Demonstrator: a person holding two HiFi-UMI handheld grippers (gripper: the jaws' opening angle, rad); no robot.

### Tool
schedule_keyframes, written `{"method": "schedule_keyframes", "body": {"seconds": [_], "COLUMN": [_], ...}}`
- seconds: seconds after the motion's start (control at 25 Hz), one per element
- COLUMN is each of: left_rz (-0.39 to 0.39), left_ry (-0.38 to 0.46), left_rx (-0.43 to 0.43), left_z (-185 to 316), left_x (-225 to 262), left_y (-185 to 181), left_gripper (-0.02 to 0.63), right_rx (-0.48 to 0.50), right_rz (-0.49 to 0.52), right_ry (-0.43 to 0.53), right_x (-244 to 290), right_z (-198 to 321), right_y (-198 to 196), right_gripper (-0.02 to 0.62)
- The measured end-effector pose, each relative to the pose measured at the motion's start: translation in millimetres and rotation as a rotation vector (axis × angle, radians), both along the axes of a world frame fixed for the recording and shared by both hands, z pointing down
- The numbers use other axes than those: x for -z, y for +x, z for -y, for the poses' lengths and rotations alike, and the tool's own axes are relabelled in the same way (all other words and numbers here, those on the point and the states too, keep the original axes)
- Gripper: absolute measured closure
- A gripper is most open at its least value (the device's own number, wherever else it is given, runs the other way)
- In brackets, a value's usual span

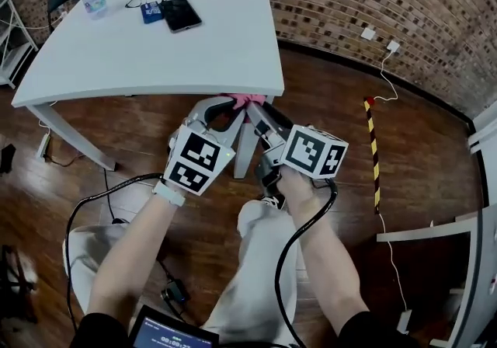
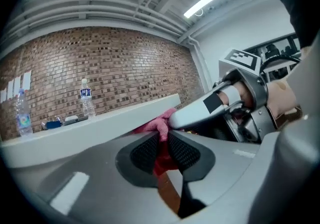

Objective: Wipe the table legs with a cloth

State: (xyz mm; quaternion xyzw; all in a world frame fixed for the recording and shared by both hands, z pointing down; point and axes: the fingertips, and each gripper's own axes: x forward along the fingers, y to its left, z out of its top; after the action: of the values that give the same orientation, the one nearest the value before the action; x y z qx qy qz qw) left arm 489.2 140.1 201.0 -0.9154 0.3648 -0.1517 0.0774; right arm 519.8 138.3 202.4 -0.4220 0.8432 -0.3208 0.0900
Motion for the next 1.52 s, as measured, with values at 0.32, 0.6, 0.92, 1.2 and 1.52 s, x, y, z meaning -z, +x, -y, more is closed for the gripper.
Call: {"method": "schedule_keyframes", "body": {"seconds": [0.32, 0.6, 0.92, 1.2, 1.52], "left_rz": [0.128, 0.148, 0.037, -0.026, -0.12], "left_ry": [0.021, 0.077, 0.008, -0.036, -0.091], "left_rx": [-0.015, -0.018, 0.004, 0.005, 0.008], "left_z": [4.2, -30.2, -68.3, -71.7, -49.6], "left_x": [-4.3, -10.8, -56.1, -103.4, -108.6], "left_y": [-13.6, -61.1, -139.1, -166.5, -172.4], "left_gripper": [0.546, 0.546, 0.594, 0.601, 0.604], "right_rx": [0.108, 0.057, -0.361, -0.536, -0.611], "right_rz": [0.181, 0.229, 0.34, 0.485, 0.418], "right_ry": [-0.173, -0.146, -0.122, -0.056, -0.052], "right_x": [-5.5, -26.7, -68.4, -66.2, -89.7], "right_z": [11.9, 3.0, 15.9, 27.7, 30.9], "right_y": [-28.2, -44.8, -41.9, -23.5, -19.6], "right_gripper": [0.39, 0.471, 0.48, 0.48, 0.48]}}
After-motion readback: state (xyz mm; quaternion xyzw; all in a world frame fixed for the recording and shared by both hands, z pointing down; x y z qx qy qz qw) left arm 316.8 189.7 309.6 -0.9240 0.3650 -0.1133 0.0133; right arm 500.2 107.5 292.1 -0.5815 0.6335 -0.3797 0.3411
